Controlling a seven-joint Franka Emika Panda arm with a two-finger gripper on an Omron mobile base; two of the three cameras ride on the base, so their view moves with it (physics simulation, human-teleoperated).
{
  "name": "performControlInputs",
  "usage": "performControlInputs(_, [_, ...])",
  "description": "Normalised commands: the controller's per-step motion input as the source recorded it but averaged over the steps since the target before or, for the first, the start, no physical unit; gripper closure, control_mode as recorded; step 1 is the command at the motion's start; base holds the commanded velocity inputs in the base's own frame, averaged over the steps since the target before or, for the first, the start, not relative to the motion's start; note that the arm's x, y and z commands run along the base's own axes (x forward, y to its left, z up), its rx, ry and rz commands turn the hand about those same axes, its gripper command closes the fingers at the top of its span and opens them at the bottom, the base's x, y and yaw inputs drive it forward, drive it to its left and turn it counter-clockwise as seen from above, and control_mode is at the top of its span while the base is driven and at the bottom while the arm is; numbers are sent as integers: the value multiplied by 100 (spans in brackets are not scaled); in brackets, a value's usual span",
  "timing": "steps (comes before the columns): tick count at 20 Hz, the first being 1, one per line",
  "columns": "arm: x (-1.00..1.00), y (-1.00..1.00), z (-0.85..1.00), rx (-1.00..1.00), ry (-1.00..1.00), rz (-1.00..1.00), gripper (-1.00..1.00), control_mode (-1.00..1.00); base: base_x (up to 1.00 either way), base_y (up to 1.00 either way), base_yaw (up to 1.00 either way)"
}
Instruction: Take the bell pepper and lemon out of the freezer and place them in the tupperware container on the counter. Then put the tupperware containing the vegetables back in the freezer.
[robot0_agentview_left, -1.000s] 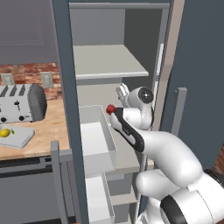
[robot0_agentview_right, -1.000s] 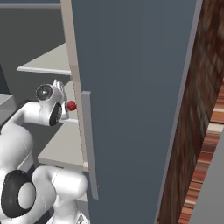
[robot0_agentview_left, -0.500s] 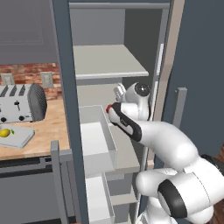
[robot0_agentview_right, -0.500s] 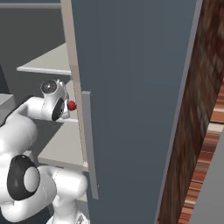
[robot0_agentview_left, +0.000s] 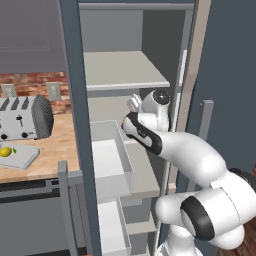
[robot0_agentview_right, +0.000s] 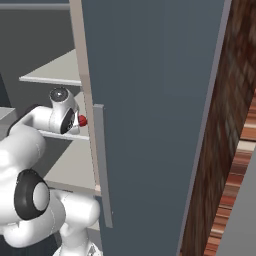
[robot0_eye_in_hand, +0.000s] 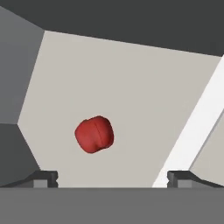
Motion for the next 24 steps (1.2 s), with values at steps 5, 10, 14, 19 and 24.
performControlInputs(5, [1, 0, -22, -3, 0, 2, -100, -100, 0, 0, 0])
performControlInputs(10, [13, 0, -26, -1, 0, 2, -100, -100, 0, 0, 0])
performControlInputs(14, [35, 0, -9, 0, 0, 5, -100, -100, 0, 0, 0])
performControlInputs(19, [37, 2, -7, 0, 0, 7, -100, -100, 0, 0, 0])
performControlInputs(24, [21, 10, -8, 0, 0, 5, -100, -100, 0, 0, 0])
